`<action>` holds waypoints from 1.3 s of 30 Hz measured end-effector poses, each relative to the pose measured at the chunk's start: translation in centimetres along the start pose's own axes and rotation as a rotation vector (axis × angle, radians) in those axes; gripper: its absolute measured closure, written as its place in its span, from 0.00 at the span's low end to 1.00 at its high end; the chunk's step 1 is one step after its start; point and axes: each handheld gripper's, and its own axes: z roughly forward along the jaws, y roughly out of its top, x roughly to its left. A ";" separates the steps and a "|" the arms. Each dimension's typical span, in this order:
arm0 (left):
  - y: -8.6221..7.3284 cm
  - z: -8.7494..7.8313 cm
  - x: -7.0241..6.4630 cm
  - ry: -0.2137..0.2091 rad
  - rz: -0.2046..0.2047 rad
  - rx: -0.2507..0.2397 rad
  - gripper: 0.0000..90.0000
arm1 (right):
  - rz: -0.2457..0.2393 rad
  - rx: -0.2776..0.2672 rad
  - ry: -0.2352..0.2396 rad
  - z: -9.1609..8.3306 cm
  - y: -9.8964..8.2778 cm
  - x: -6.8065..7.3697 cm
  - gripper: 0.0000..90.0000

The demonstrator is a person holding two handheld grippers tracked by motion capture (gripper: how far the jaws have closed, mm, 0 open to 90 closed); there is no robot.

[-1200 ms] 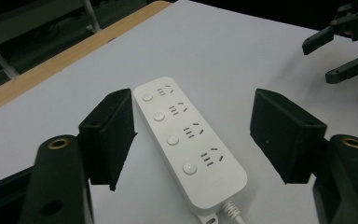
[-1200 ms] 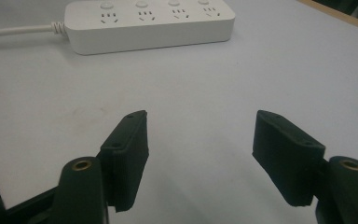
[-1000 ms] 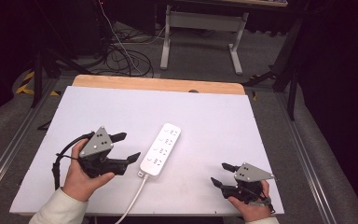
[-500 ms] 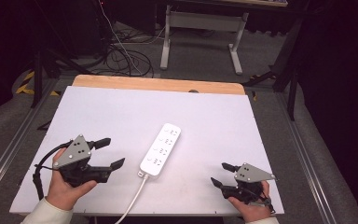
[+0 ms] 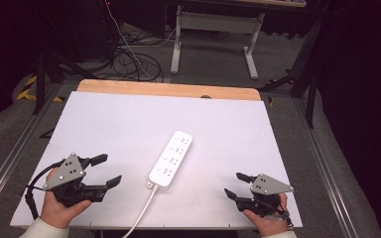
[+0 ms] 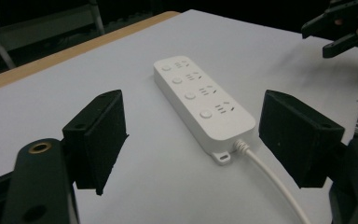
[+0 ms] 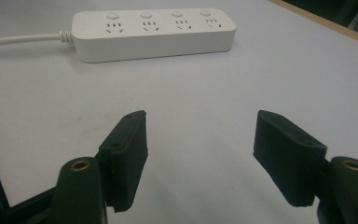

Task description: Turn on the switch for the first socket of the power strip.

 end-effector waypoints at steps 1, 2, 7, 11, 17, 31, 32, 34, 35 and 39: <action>-0.3 0.0 0.1 0.003 0.006 0.003 0.26 | -0.001 -0.001 0.000 0.0 0.0 0.0 0.40; -0.5 0.0 0.1 0.001 0.005 0.008 0.26 | -0.001 -0.002 0.001 0.0 0.0 0.0 0.40; -1.6 -0.2 0.2 -0.001 -0.003 0.015 0.25 | 0.001 -0.002 0.000 0.0 0.0 0.0 0.39; -2.6 -0.1 0.4 -0.017 -0.010 0.053 0.23 | 0.004 -0.002 0.000 0.0 0.0 0.0 0.39; -4.0 0.2 0.8 -0.044 -0.041 0.090 0.23 | 0.010 -0.002 0.005 0.0 -0.1 -0.1 0.39; -4.6 0.0 0.4 -0.020 -0.064 0.066 0.24 | 0.015 -0.002 0.004 0.1 -0.2 -0.2 0.39; -4.6 -0.1 0.3 -0.014 -0.051 0.066 0.24 | 0.014 0.000 0.004 0.1 -0.2 -0.2 0.39; -4.4 -0.1 0.2 0.000 -0.020 0.071 0.24 | 0.015 0.000 0.005 0.1 -0.2 -0.2 0.39; -4.4 -0.1 0.1 -0.003 -0.021 0.077 0.24 | 0.015 0.000 0.005 0.1 -0.2 -0.2 0.39; -4.5 0.0 0.2 -0.007 -0.035 0.081 0.24 | 0.011 -0.001 0.005 0.1 -0.2 -0.2 0.39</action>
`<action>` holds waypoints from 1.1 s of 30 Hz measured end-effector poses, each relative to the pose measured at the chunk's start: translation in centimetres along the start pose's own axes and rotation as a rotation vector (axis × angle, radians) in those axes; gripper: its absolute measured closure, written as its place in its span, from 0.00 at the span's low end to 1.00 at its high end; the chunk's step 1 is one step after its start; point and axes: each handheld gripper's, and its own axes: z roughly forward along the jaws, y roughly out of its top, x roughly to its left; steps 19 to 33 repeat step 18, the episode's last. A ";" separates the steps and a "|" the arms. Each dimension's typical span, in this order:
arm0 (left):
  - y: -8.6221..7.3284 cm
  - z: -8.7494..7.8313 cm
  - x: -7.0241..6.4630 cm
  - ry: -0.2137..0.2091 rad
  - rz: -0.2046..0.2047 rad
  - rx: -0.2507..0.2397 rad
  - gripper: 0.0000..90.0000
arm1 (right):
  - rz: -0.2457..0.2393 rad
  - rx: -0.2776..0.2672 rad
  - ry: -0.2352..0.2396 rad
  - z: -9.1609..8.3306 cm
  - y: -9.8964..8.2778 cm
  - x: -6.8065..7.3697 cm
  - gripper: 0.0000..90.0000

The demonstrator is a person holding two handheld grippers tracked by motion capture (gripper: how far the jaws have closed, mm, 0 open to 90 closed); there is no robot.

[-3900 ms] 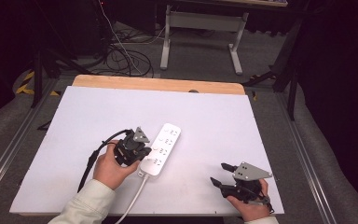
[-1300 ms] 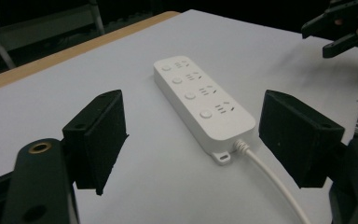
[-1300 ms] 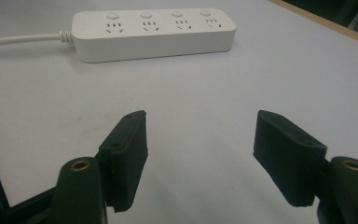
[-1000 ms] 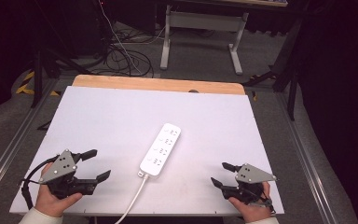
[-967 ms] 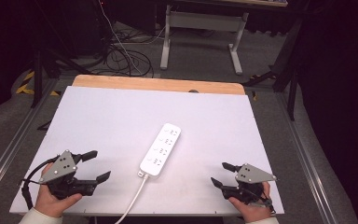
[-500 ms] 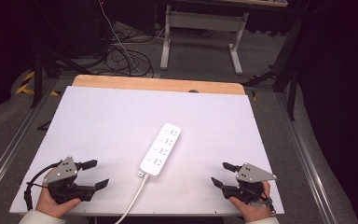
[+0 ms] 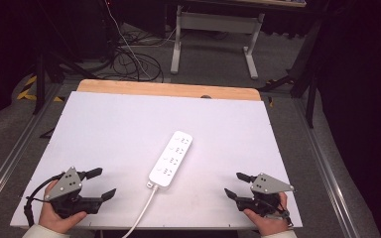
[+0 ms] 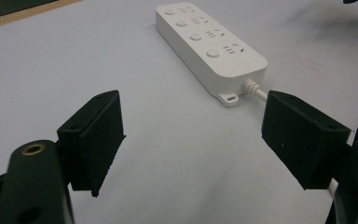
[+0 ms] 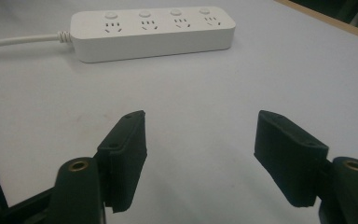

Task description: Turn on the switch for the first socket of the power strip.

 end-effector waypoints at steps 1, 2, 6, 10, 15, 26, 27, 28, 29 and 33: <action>0.0 -0.1 0.0 -0.004 -0.007 -0.001 0.24 | 0.000 0.000 0.000 0.0 0.0 0.0 0.39; 0.0 -0.1 0.0 -0.009 -0.017 -0.005 0.24 | 0.003 0.001 -0.001 0.0 0.0 0.0 0.39; -0.1 -0.2 0.2 -0.008 -0.023 -0.009 0.24 | 0.000 0.001 0.001 0.0 0.0 0.0 0.39; -0.1 -0.2 0.3 -0.010 -0.042 -0.006 0.24 | 0.002 0.004 0.000 0.1 0.0 0.0 0.39; -0.1 -0.2 0.2 0.006 -0.030 0.004 0.24 | 0.003 0.002 0.000 0.1 0.1 0.0 0.39; -0.2 -0.2 0.2 0.008 -0.040 0.004 0.24 | -0.001 0.002 0.001 0.2 0.1 0.0 0.39; -0.2 -0.2 0.2 0.008 -0.040 0.004 0.24 | -0.001 0.002 0.001 0.2 0.1 0.0 0.39; -0.2 -0.2 0.2 0.008 -0.040 0.004 0.24 | -0.001 0.002 0.001 0.2 0.1 0.0 0.39; -0.2 -0.2 0.2 0.008 -0.040 0.004 0.24 | -0.001 0.002 0.001 0.2 0.1 0.0 0.39; -0.2 -0.2 0.2 0.008 -0.040 0.004 0.24 | -0.001 0.002 0.001 0.2 0.1 0.0 0.39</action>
